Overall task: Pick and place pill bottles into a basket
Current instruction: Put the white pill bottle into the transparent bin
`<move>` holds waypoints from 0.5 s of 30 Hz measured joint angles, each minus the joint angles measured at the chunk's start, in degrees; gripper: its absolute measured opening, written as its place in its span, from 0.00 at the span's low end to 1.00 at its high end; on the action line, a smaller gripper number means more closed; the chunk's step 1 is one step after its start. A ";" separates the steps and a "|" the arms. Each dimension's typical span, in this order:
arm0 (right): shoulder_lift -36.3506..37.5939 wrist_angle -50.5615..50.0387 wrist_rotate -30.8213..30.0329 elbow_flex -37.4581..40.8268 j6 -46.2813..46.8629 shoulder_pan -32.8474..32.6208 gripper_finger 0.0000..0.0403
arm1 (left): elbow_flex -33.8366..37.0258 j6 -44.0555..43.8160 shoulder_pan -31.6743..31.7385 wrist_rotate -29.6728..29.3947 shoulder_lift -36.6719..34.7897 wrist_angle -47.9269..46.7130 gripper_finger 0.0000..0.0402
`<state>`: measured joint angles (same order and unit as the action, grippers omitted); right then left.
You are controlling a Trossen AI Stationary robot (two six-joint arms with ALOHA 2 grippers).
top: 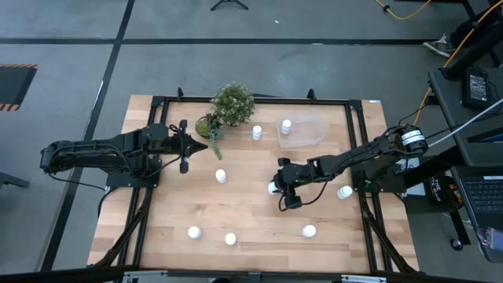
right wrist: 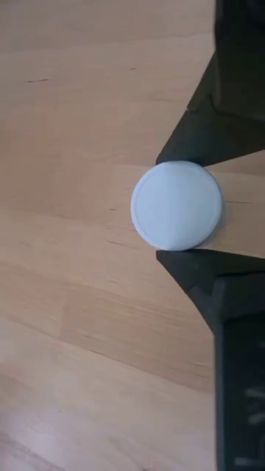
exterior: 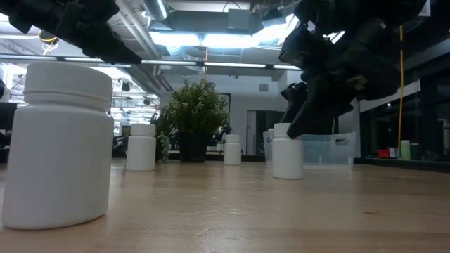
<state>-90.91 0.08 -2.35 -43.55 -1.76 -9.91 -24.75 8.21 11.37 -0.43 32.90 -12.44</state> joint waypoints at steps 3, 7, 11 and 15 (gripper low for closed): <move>0.06 0.13 0.02 0.04 -0.01 0.10 0.39 | -0.02 0.02 0.01 0.00 0.00 -0.48 0.01; 0.64 -0.24 1.34 0.06 -0.03 1.58 0.38 | 0.00 0.04 -0.01 0.00 0.00 -1.23 0.01; 2.15 -0.87 4.31 0.11 -0.20 4.21 0.38 | -0.02 0.07 0.00 0.00 -0.01 -1.21 0.01; 4.74 -2.15 5.11 0.09 -1.60 6.35 0.38 | -0.01 0.07 -0.01 0.00 0.00 -1.27 0.01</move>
<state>-86.18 -2.07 2.76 -43.46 -3.36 -3.56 -24.77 8.27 11.35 -0.43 32.90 -13.71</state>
